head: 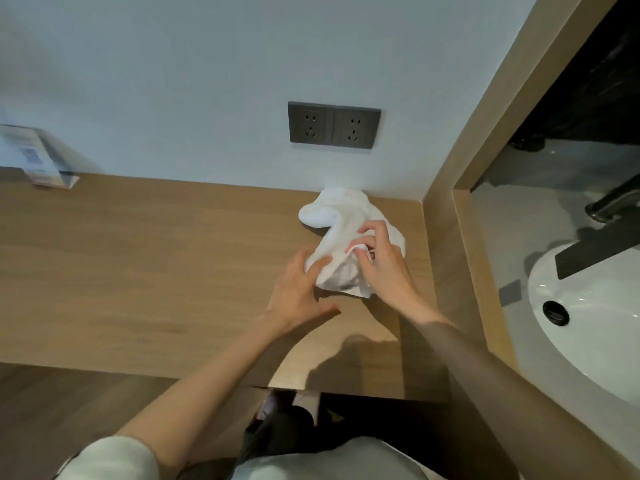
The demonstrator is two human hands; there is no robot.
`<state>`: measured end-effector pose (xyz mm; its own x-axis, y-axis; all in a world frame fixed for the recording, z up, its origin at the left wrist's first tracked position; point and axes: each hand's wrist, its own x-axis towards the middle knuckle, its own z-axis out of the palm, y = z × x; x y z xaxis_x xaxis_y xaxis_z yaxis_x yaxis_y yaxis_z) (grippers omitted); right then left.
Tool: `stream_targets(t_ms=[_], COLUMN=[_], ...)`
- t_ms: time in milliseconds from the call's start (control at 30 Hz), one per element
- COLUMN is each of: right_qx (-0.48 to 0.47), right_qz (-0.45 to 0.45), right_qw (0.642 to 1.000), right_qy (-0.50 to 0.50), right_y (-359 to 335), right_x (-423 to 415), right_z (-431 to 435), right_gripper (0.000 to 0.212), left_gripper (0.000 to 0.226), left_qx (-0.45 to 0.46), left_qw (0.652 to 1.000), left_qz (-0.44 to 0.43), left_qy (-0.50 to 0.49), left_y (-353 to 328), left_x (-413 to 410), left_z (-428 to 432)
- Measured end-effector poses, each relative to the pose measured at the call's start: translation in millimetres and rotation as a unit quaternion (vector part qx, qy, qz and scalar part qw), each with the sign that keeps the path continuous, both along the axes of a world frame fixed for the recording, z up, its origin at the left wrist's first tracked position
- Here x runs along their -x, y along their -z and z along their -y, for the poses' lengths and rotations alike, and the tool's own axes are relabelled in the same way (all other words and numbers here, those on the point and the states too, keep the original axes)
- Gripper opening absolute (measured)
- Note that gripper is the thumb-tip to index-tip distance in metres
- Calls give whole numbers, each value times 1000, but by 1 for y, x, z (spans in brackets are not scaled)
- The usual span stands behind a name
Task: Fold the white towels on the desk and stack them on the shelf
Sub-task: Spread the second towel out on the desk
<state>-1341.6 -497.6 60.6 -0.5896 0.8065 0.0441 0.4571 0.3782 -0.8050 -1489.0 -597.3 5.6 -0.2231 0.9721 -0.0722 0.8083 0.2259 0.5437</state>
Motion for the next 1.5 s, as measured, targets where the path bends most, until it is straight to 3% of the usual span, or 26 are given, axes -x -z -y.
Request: stream_targets(t_ms=[167,233,333,500,633,700,800,900,967,1033,1167,1267,1367,1433,1500], right_qx=[-5,-11,-5,0,-23,-60,-58,23,19,-15,-117,-213,-249,-259,-254], right_qz=[-155,-176,-205,-299,-346,-311,-152,21,181,298,268,154,48,40,79], right_qw=[985,981,974,951,932,938,978,997,983,954,954,944,926,918,930], right_qy=[74,84,93,79,106,138,126,64,4,-40,65,198,280,297,254], right_y=[-71,-93,-114,-146,-177,-178,-157,-130,-116,-103,-100,-127,-160,-167,-157], right_x=[42,54,75,116,133,132,130,126,122,120,115,112,111,110,109], right_z=[8,14,23,29,23,13,8,13,16,14,3,-9,-14,-12,-6], right_gripper=[19,17,16,23,27,27,19,58,65,47,20,21,24,23,20], left_gripper=[22,11,5,26,24,22,21,23,27,29,36,39,38,39,40], left_qx=[-115,-136,-162,-207,-139,-118,-133,-155,-140,-115,-125,-198,-271,-299,-283], left_qw=[987,978,965,939,963,967,971,974,978,983,985,975,959,951,955], left_qz=[105,135,165,196,90,40,-13,-49,-65,-80,-64,-52,-21,-14,-37], left_qy=[-48,-84,-126,-193,-212,-221,-198,-160,-138,-117,-101,-90,-81,-81,-84], left_y=[-42,-64,-90,-125,-131,-133,-136,-136,-133,-131,-138,-156,-178,-185,-175], left_x=[39,60,94,149,198,221,243,253,258,260,254,244,232,227,228], left_z=[-4,-6,-10,-15,-10,-1,11,17,17,15,-1,-20,-38,-45,-44])
